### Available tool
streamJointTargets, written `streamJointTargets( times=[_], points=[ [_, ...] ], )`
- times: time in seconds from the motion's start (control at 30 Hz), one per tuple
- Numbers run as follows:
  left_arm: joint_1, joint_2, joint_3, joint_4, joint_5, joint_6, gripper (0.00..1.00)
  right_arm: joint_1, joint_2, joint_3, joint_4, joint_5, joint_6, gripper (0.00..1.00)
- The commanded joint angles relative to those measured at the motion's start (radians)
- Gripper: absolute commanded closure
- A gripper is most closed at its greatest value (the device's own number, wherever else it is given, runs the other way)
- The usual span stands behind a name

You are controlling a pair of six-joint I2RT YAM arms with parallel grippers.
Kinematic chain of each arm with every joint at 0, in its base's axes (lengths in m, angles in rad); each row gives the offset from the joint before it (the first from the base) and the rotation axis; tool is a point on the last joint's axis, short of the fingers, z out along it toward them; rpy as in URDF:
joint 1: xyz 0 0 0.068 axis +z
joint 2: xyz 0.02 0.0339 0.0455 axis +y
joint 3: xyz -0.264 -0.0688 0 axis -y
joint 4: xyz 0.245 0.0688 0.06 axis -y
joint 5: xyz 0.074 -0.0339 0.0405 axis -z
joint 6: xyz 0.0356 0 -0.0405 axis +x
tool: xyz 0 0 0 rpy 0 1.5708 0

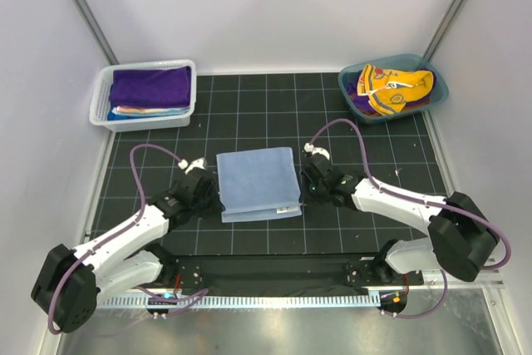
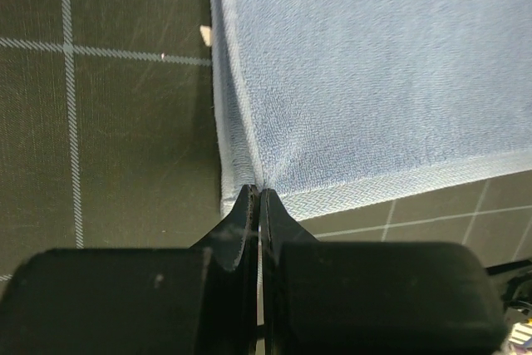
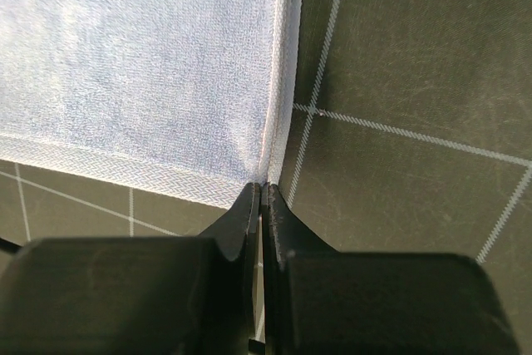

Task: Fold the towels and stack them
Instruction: Fold the towel

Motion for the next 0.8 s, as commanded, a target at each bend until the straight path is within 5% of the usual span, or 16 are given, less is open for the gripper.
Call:
streamJointTargets(
  times=[0.0,0.43,0.77],
  points=[
    [-0.006,0.026,-0.027,0.047,-0.024,-0.014,1.0,0.015,0.021,-0.02,0.036,0.041,0.013,0.99],
    [-0.007,0.058,-0.053,0.06,-0.027,-0.027,0.96,0.051,0.051,-0.063,0.064,0.038,0.023,0.92],
    [-0.009,-0.05,0.12,-0.143,-0.088,0.008,0.63,0.042,-0.045,0.044,-0.074,0.119,-0.032,0.5]
  ],
)
